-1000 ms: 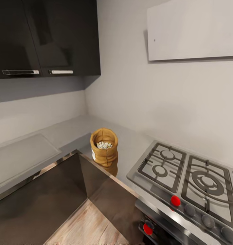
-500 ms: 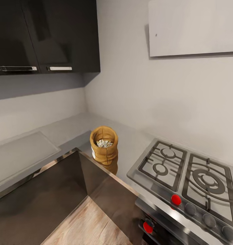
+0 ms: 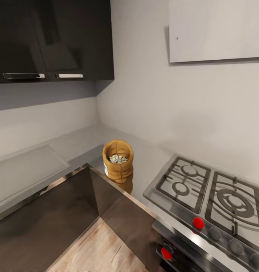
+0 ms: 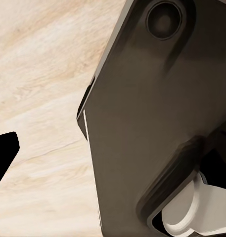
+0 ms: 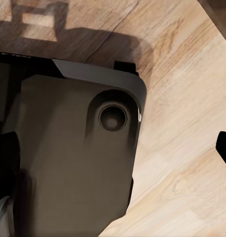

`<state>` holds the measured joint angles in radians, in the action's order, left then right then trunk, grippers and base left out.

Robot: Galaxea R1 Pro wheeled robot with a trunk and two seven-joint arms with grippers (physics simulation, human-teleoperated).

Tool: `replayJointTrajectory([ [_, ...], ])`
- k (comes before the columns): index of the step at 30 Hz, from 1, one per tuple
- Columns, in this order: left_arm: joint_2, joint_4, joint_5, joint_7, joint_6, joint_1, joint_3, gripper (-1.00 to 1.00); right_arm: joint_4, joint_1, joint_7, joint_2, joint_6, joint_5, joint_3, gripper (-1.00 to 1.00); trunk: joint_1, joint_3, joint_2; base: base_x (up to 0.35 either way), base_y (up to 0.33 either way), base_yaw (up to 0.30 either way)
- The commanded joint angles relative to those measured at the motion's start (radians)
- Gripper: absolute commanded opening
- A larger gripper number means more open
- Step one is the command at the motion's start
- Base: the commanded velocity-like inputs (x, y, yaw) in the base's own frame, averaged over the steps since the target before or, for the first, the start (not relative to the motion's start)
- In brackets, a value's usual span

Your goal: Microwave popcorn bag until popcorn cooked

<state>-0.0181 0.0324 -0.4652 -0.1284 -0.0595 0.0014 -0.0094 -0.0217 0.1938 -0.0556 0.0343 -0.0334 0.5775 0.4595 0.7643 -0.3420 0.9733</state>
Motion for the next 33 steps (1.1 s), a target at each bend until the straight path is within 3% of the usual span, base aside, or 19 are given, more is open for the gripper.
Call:
replayJointTrajectory([
  [1,0.000,0.001,-0.004,-0.004,-0.002,0.000,-0.001,1.00,-0.002,0.001,-0.002,0.001,-0.003,0.006,0.008,1.00,0.000,-0.001,0.001,0.000,0.000,0.246],
  [9,0.000,0.001,-0.004,-0.004,-0.002,0.000,-0.001,1.00,-0.002,0.001,-0.001,0.004,-0.005,0.007,0.008,1.00,0.000,-0.001,0.001,0.000,0.000,0.086],
  [14,-0.003,0.003,0.000,0.004,0.000,0.000,-0.006,1.00,-0.011,0.008,-0.020,-0.004,-0.002,-0.010,-0.020,1.00,0.000,-0.001,0.001,0.000,0.000,0.000],
  [25,-0.004,0.003,0.001,0.006,-0.001,0.000,-0.006,1.00,-0.010,0.000,0.002,0.005,-0.004,0.036,0.040,1.00,0.000,-0.001,0.001,-0.028,0.000,0.000],
  [33,-0.007,0.003,0.000,0.006,-0.003,0.000,-0.006,1.00,-0.010,0.001,0.020,-0.002,0.004,0.034,0.042,1.00,0.000,-0.001,0.001,-0.127,0.000,0.071],
])
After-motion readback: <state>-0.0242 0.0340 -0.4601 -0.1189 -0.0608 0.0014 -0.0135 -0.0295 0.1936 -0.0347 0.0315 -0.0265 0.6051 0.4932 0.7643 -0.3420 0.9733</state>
